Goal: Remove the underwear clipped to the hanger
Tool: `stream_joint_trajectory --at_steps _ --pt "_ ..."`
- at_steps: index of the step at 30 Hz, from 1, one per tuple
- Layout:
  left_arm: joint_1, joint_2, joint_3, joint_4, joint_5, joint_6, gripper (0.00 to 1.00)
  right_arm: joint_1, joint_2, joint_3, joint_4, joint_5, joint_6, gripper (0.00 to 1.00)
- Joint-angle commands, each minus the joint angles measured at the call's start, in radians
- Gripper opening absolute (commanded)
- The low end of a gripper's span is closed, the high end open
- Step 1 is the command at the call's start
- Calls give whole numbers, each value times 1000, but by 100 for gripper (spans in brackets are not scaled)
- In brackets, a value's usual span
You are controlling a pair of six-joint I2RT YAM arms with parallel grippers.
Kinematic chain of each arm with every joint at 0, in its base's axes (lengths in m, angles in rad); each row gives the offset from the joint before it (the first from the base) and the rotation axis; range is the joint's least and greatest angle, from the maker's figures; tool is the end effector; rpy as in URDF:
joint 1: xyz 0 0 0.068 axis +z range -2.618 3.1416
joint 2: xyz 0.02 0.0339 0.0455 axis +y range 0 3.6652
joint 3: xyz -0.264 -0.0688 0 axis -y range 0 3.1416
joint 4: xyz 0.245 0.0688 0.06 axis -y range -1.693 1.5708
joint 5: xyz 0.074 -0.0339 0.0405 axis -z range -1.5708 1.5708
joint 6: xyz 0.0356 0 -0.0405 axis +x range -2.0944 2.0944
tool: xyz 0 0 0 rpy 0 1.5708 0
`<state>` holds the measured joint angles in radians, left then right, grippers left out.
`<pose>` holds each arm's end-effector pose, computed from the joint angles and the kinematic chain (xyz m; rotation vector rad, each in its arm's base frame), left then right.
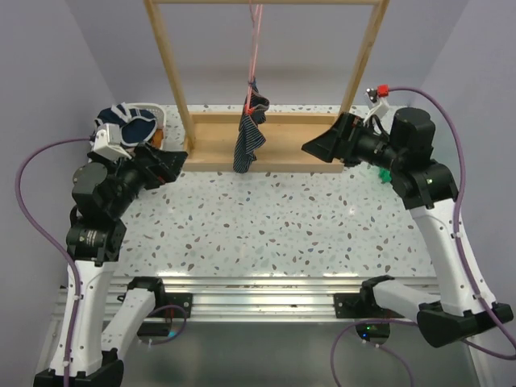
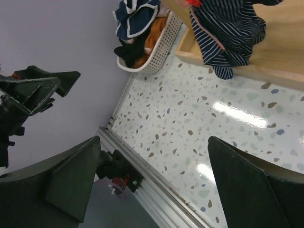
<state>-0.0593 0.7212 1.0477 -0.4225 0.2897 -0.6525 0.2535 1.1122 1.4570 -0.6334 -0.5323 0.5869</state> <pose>0.1413 -0.0186 0.4129 -0.2827 1.6992 -0.7739 0.2024 0.0711 0.4597 -0.0666 1.9580 1.0623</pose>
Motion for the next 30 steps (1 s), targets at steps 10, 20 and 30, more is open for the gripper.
stream_joint_trajectory --at_steps 10,20,30 --pt "4 21 74 -94 66 85 100 380 328 357 6 531 -140 99" --pt "4 20 69 -162 34 131 100 595 616 604 139 1130 -265 99" --pt "4 17 34 -165 45 126 100 602 992 1080 198 1423 -376 84"
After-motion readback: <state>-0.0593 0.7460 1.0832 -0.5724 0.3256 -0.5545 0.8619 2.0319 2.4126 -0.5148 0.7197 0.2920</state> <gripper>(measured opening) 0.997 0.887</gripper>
